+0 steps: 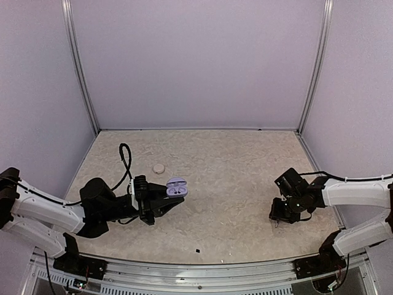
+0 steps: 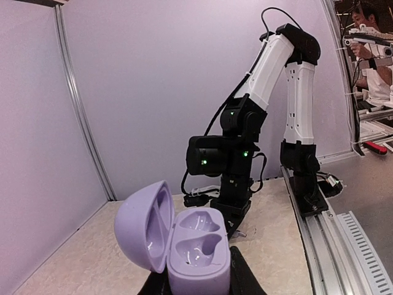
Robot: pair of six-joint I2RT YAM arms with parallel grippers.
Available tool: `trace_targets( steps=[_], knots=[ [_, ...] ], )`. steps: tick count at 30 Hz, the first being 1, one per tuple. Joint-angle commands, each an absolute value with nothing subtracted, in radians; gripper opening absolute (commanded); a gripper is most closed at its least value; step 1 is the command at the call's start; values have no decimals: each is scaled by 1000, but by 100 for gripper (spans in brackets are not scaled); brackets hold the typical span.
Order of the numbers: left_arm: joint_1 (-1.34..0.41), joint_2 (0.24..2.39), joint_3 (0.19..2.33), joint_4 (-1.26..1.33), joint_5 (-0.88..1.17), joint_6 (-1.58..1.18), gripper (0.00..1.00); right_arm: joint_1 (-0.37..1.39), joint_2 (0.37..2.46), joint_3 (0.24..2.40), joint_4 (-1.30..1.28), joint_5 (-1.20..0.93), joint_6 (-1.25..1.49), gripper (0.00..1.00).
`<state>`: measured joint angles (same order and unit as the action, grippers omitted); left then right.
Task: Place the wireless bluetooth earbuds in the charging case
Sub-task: Move the left earbud to the center of the board.
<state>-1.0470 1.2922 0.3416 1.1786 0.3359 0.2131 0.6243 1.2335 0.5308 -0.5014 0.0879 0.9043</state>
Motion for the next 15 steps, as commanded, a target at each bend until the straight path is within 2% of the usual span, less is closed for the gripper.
trace_targets(
  steps=[1,3,6,9,15],
  knots=[
    [-1051,1307,340,1196,321,219,4,618,1256,543,-393,12,861,34],
    [-1052,1314,339,1198,325,217,4,637,1285,559,-343,2,830,30],
    [-1050,1318,341,1195,324,220,4,673,1359,613,-328,-25,773,30],
    [-1048,1312,351,1173,328,224,4,710,1366,691,-401,40,706,38],
    [-1048,1297,349,1142,326,230,4,720,1207,737,-553,74,546,55]
  ],
)
